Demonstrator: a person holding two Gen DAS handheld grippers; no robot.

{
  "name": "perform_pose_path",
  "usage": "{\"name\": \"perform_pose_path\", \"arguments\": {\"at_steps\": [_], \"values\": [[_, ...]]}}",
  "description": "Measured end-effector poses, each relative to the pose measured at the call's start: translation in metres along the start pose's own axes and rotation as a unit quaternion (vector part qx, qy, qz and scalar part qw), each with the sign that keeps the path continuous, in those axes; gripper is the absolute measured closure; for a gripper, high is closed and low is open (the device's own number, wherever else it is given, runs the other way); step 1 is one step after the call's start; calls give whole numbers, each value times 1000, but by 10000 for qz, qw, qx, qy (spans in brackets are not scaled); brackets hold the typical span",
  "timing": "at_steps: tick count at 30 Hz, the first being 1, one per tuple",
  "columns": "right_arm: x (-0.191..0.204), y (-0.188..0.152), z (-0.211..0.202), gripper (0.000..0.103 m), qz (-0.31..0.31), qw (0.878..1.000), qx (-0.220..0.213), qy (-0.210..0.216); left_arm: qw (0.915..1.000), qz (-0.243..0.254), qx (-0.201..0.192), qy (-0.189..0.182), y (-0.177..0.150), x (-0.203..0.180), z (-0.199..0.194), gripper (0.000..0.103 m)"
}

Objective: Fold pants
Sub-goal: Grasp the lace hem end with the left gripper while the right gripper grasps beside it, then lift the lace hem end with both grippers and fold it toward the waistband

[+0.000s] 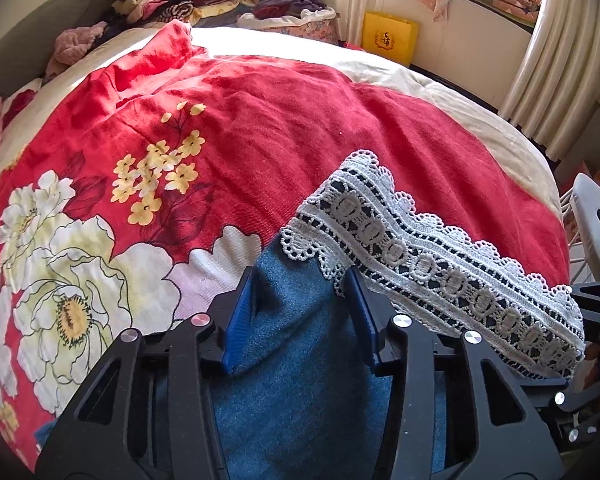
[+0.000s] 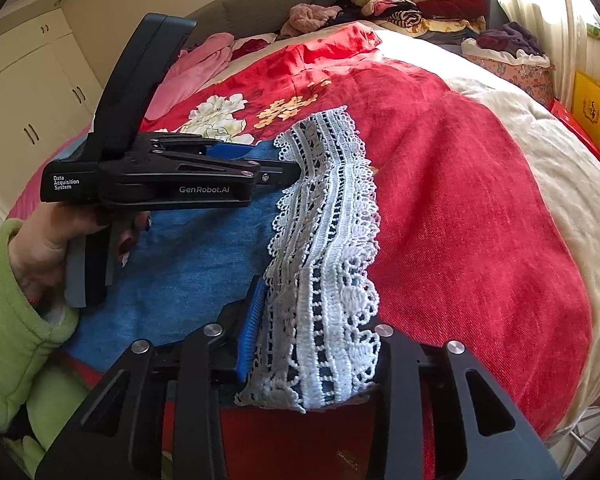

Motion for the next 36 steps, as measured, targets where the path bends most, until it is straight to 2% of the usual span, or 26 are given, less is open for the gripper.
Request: {"name": "perform_pose_path", "arguments": {"at_steps": [3,10,15,27,36], "values": [[-2,0,-1,77,83,9999,14,135,9998,12,129,151,-3,-1,-1,86],[3,0,-9,81,143,9993,-17,337,9997,-181,186,9,-11,3,-9,97],[12,2,-17,83,49,9993,-63,369,9992,-320,98,-202,-16,6,-21,99],[48,6,-37,84,-344,9986,-203,344,9968,-596,-313,-431,-34,18,-56,99],[101,14,-46,84,-873,9953,-232,351,9926,-891,-676,-482,-56,45,-85,99]]}}
Point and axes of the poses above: each gripper's, at about its wrist camera, not at the fingertips, and z roughly the way its jaws point, x to its left, y to its top, the point moved 5 cm from there along z, roughly the way its jaws point, and after that the axes turned 14 degrees about x, right-handed, at the moved point
